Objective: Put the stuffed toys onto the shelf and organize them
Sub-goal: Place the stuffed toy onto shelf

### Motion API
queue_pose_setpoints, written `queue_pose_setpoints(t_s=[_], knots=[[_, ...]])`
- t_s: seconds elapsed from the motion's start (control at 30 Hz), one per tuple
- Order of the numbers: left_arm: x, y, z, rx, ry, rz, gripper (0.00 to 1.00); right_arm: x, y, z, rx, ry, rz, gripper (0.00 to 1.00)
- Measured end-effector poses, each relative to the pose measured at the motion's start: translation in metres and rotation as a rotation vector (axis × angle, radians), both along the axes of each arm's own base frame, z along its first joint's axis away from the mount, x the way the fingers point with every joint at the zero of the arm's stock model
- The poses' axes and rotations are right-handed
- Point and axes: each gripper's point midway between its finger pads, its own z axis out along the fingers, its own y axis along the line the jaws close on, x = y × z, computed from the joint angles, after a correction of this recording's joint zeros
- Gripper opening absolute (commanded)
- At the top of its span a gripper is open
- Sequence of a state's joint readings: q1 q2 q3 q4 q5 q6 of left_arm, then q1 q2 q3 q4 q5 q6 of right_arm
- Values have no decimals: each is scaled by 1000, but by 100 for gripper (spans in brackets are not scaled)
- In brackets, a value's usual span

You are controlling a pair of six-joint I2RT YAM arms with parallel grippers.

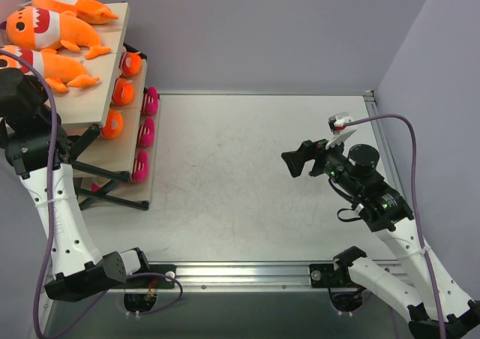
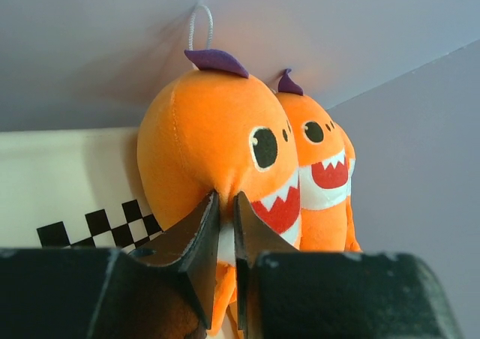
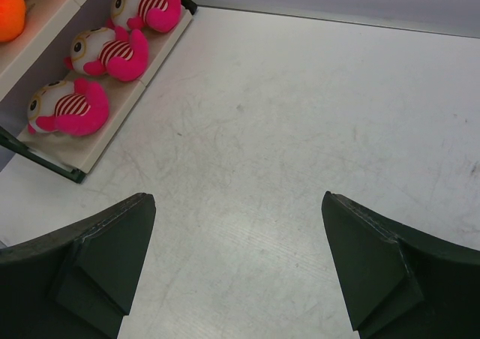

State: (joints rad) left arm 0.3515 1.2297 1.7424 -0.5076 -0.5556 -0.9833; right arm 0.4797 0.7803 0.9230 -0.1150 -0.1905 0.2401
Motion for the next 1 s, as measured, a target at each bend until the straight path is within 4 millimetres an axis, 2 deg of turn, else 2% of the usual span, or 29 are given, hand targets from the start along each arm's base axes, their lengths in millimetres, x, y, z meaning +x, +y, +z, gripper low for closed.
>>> queue_pose_setpoints(t_s=[0.23, 0.3, 0.67, 0.83, 1.0], knots=[[-4, -1, 1, 7, 22, -27, 19, -1, 0, 3, 7, -7, 1, 99], [-3, -1, 0, 6, 27, -41, 22, -1, 0, 3, 9, -8, 2, 99], [6, -7, -4, -2, 42, -122, 22, -4, 0, 6, 17, -16, 8, 99], [5, -8, -3, 2, 54, -128, 39, -3, 0, 6, 17, -16, 8, 99], [1, -10, 3, 14, 53, -127, 50, -4, 1, 6, 18, -15, 13, 99]])
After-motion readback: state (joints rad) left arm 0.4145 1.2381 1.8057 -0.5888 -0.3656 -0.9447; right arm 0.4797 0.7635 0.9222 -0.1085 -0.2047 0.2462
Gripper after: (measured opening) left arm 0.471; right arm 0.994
